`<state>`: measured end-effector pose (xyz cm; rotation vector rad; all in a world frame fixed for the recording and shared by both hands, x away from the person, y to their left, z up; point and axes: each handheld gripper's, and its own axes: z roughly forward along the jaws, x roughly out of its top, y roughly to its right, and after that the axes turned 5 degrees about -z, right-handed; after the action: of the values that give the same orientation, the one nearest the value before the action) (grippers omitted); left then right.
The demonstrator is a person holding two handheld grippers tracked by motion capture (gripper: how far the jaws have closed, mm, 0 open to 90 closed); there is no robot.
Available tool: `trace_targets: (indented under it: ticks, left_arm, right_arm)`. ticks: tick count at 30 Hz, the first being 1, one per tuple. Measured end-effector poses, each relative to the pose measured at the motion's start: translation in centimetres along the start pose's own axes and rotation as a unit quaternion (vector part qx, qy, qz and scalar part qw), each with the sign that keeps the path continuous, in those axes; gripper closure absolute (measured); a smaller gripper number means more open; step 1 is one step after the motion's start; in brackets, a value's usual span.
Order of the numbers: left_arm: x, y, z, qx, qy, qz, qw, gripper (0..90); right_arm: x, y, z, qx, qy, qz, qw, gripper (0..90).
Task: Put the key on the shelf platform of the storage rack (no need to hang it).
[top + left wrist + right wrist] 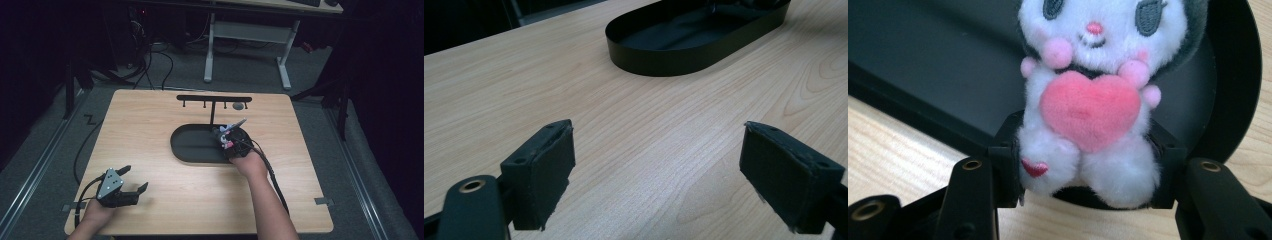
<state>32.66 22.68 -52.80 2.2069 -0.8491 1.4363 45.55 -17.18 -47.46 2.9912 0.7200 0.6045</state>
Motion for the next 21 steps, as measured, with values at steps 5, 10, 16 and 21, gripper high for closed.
trace_targets:
  ticks: [5, 10, 16, 21]
  left_arm:
    - [0.0, 0.0, 0.0, 0.000, 0.000, 0.000, 1.0000, 15.4]
    - [0.0, 0.0, 0.0, -0.001, 0.000, -0.001, 1.0000, 15.4]
    - [0.0, 0.0, 0.0, -0.001, 0.001, 0.000, 1.0000, 15.5]
    - [0.0, 0.0, 0.0, -0.001, 0.001, 0.000, 1.0000, 15.5]
  right_arm:
    - [0.2, -0.1, 0.6, 0.001, 0.000, 0.001, 1.0000, 46.9]
    - [0.2, -0.2, 1.1, 0.004, -0.001, 0.007, 1.0000, 46.6]
    - [0.3, -0.2, 1.4, 0.003, -0.002, 0.004, 1.0000, 45.3]
    - [0.4, -0.3, 1.4, 0.006, 0.004, 0.016, 0.9998, 37.4]
